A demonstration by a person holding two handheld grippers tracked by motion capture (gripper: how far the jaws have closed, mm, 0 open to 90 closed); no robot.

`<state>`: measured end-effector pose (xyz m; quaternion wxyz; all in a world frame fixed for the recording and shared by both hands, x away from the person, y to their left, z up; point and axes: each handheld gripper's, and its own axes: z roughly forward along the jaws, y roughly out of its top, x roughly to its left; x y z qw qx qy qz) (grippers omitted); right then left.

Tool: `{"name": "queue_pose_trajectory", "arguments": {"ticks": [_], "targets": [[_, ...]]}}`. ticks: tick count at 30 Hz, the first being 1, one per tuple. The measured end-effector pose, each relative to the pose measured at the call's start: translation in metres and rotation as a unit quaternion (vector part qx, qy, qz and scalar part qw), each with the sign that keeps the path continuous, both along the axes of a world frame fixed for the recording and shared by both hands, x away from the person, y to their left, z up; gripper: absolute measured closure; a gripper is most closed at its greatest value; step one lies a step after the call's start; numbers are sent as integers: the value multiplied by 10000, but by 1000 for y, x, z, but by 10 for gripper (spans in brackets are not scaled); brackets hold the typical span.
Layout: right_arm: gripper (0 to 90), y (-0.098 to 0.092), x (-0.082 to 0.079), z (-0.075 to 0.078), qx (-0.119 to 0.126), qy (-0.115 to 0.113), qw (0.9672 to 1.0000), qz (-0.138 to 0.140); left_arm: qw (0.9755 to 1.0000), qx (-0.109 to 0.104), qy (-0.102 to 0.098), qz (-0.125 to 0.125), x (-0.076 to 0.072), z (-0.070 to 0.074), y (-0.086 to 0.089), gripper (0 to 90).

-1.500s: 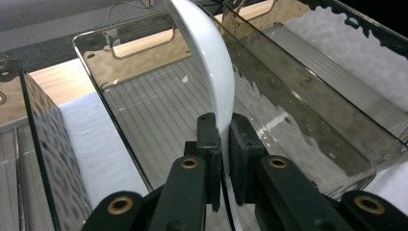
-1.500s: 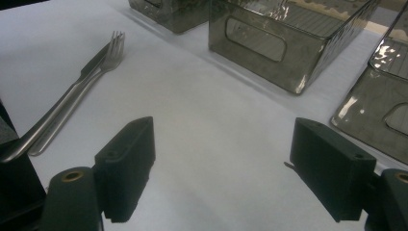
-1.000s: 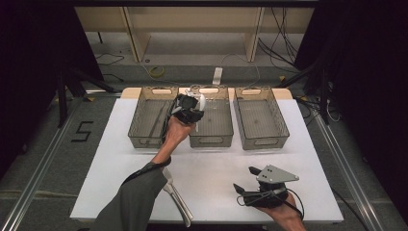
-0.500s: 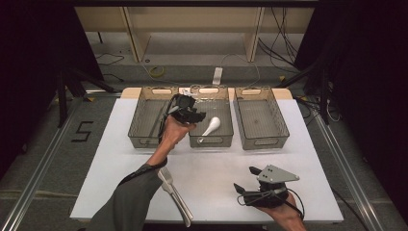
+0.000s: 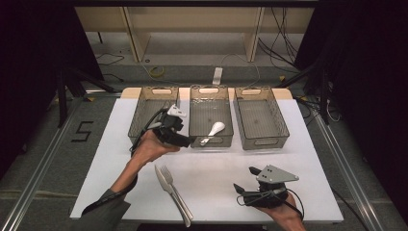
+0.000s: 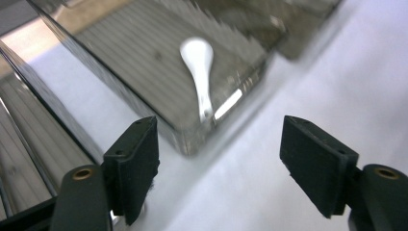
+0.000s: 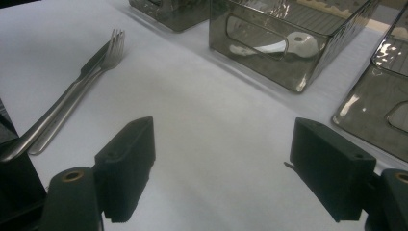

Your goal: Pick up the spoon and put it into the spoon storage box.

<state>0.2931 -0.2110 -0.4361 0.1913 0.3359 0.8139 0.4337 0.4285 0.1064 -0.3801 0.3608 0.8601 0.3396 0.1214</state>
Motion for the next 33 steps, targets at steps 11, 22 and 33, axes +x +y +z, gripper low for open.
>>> {"name": "queue_pose_trajectory", "arguments": {"ticks": [11, 22, 33], "targets": [[249, 1, 0, -1, -30, 10, 10000, 12, 9964, 545, 7, -646, -46, -15, 16, 249], [248, 2, 0, -1, -60, 20, 10000, 25, 9913, 793, 46, -1048, -84, -30, 18, 298], [248, 2, 0, -1, -75, 22, 10000, 29, 9820, 1105, 229, -1516, -103, -44, 18, 388]]}}
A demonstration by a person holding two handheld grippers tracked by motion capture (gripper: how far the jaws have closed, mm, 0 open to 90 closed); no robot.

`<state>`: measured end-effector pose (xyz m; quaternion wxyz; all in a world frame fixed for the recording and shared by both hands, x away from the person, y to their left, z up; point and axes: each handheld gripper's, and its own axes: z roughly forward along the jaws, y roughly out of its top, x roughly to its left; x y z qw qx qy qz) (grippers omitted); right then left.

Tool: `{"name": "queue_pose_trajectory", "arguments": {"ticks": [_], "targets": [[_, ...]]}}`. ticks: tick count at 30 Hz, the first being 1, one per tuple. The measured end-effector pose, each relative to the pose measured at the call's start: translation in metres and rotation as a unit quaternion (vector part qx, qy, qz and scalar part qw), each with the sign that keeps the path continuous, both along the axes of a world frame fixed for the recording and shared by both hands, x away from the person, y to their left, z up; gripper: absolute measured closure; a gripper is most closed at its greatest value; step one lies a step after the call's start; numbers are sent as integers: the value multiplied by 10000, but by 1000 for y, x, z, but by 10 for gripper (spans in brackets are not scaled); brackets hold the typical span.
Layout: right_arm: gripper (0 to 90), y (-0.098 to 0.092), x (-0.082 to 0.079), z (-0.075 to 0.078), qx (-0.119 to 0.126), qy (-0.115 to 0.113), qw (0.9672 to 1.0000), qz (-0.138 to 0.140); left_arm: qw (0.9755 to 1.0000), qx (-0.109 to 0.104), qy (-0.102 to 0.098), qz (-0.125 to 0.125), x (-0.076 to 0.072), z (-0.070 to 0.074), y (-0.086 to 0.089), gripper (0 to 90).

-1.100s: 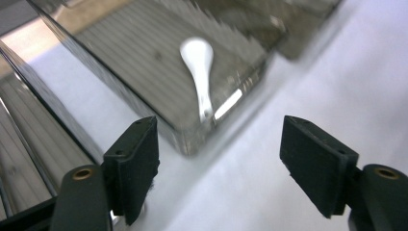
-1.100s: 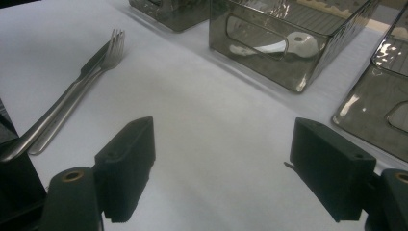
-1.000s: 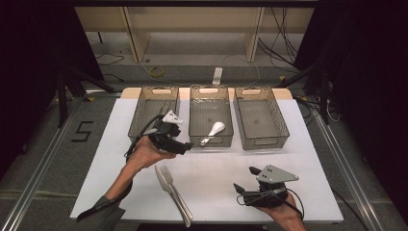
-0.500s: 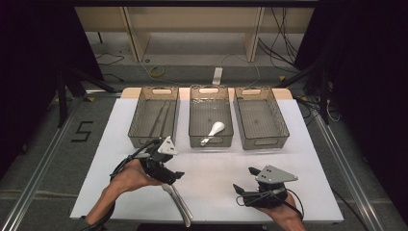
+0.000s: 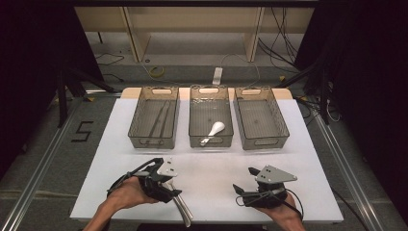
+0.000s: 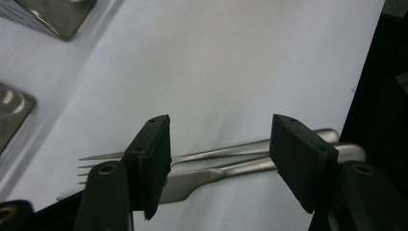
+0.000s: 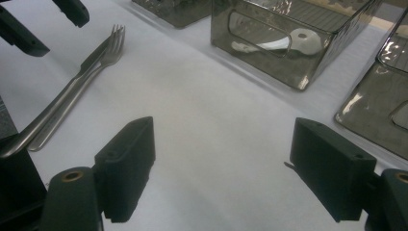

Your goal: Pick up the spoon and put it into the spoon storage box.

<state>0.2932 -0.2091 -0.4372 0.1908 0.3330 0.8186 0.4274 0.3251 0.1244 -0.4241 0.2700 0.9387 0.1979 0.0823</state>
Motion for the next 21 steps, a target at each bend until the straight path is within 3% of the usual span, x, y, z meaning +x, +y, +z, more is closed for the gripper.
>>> {"name": "queue_pose_trajectory", "arguments": {"ticks": [8, 21], "targets": [[248, -1, 1, -1, 8, 5, 10000, 6, 9993, 203, 144, -277, -3, -5, -2, 324], [248, -2, 2, -1, 49, 25, 10000, -14, 9969, 570, 121, -525, -4, -14, -7, 289]]}}
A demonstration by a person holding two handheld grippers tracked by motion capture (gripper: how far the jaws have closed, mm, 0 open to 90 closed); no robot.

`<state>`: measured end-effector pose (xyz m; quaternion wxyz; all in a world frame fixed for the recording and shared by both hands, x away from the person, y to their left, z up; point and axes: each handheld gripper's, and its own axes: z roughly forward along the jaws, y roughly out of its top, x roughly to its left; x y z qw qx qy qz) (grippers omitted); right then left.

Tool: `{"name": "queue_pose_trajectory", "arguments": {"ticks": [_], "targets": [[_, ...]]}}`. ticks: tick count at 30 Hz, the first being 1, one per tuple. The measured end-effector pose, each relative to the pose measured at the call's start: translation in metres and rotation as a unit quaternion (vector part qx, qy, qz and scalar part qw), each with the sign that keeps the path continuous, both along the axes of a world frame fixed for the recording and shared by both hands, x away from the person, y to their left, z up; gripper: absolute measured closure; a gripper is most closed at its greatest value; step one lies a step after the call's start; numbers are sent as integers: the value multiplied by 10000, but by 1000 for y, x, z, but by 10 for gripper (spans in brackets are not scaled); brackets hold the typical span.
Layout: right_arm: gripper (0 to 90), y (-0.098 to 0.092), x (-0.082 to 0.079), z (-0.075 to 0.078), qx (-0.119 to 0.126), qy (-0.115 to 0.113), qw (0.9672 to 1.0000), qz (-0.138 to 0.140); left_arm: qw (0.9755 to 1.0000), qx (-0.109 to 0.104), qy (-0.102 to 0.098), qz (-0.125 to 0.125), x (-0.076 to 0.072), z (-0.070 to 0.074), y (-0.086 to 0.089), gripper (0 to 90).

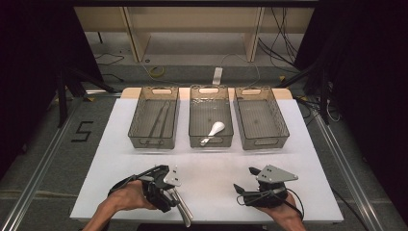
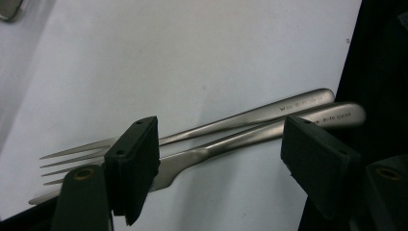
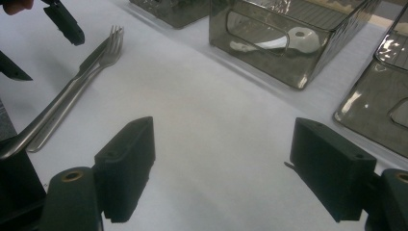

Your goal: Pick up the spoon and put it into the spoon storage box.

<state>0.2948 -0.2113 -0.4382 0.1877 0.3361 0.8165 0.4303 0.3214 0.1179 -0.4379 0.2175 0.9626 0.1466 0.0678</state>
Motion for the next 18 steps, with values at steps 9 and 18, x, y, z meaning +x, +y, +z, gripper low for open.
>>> {"name": "queue_pose_trajectory", "arguments": {"ticks": [9, 18], "targets": [[248, 0, 0, 0, 1, 3, 10000, -4, 10000, 5, 16, -14, 1, -3, 1, 268], [248, 0, 0, 1, -2, -11, 10000, 0, 9996, 230, -61, -128, -1, -10, -2, 271]]}}
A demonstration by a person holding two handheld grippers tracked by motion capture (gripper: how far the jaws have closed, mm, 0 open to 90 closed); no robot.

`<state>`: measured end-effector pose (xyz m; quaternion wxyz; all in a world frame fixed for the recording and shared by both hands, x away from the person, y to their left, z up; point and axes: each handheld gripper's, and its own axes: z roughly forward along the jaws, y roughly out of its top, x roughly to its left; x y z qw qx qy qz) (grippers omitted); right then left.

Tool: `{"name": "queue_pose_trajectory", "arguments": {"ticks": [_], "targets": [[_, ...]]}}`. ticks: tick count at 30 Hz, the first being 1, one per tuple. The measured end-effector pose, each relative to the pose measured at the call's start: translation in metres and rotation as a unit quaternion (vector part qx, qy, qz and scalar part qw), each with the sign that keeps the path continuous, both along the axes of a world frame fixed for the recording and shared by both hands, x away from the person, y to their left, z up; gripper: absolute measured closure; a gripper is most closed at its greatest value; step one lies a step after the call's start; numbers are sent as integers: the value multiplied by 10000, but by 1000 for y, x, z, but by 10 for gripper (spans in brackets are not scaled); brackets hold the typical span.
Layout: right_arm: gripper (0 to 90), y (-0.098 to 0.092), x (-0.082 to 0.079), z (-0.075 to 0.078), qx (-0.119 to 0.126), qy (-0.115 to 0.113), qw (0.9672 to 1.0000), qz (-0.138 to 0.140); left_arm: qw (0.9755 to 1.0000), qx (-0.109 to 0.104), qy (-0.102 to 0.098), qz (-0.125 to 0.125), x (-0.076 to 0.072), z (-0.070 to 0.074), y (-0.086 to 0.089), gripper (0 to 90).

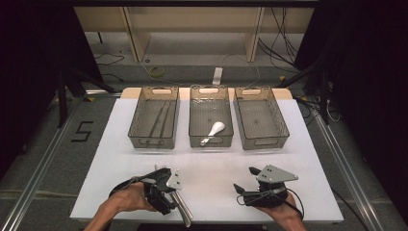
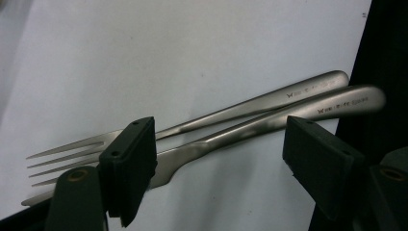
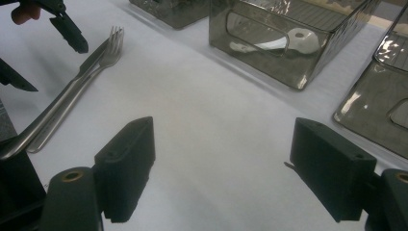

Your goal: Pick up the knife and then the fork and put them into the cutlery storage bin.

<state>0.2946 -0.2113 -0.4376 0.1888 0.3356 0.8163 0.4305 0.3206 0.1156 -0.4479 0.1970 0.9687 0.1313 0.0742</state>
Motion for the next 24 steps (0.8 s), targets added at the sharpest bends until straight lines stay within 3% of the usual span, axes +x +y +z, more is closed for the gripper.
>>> {"name": "queue_pose_trajectory", "arguments": {"ticks": [7, 14, 21, 24], "targets": [[248, -1, 1, 0, 7, 6, 10000, -4, 9999, 96, -35, -88, 0, -2, 0, 300], [247, 1, 0, 0, -25, -10, 10000, 22, 9989, 299, -134, -345, -2, -4, 0, 322], [248, 1, -1, 1, -38, -18, 10000, 12, 9976, 229, -211, -623, -6, -4, -3, 368], [247, 1, -1, 0, -54, -17, 10000, 18, 9969, 260, -147, -735, -5, -5, -5, 383]]}}
